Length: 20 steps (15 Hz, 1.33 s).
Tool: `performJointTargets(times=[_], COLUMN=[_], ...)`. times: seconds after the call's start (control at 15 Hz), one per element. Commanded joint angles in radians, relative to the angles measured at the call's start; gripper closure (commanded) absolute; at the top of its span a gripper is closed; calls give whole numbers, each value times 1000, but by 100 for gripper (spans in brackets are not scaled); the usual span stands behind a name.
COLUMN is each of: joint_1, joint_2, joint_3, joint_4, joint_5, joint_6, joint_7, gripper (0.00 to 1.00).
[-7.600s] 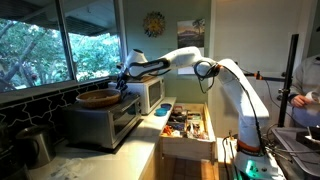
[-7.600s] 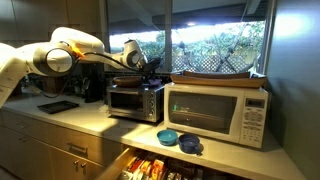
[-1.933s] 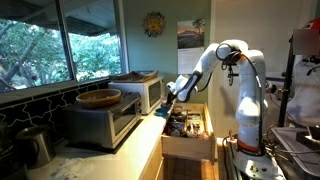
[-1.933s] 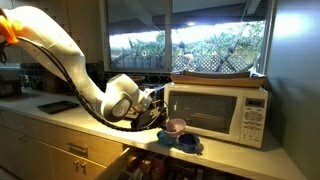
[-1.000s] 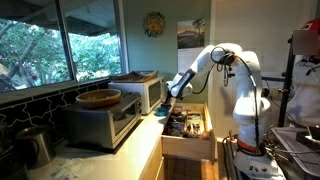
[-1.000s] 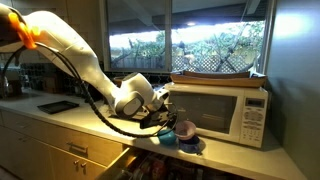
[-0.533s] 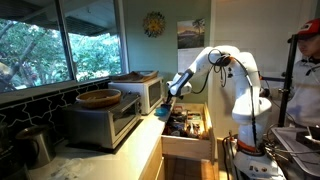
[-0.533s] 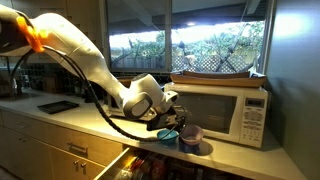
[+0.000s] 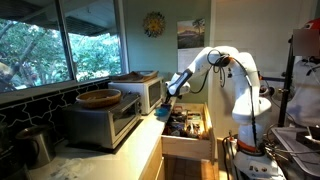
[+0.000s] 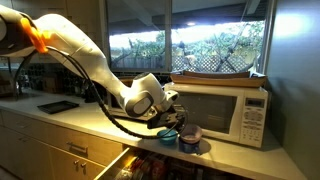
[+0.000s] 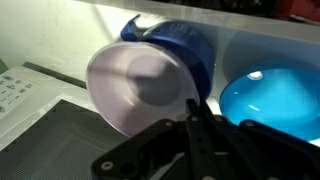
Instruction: Pick up the purple bowl and put it in the blue mug
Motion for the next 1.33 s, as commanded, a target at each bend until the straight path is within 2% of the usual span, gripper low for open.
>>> performJointTargets(times=[0.0,0.13,0.2,0.33,0.53,0.6,0.73,0.87,1.0,1.2,1.27], joint_1=[13,18,25,42,40,-3,-115,-171,-199,-91,-127], joint_2=[-8,-6,-6,-14,-62,-102,-163,-241,-296,-406,-314], joint_3=[-7,-9,-20,-49,-45,20,209,350,482,507,504], joint_4=[0,1,1,-4,-45,-88,-153,-223,-238,-252,-212], joint_5=[-15,-15,-24,-48,-42,18,190,331,502,742,627], joint_6=[-41,-32,-32,-34,-30,-14,11,17,-18,-55,-9], joint_7=[1,3,12,33,14,-53,-242,-391,-541,-773,-649], gripper=[99,99,71,64,41,33,19,4,0,0,0])
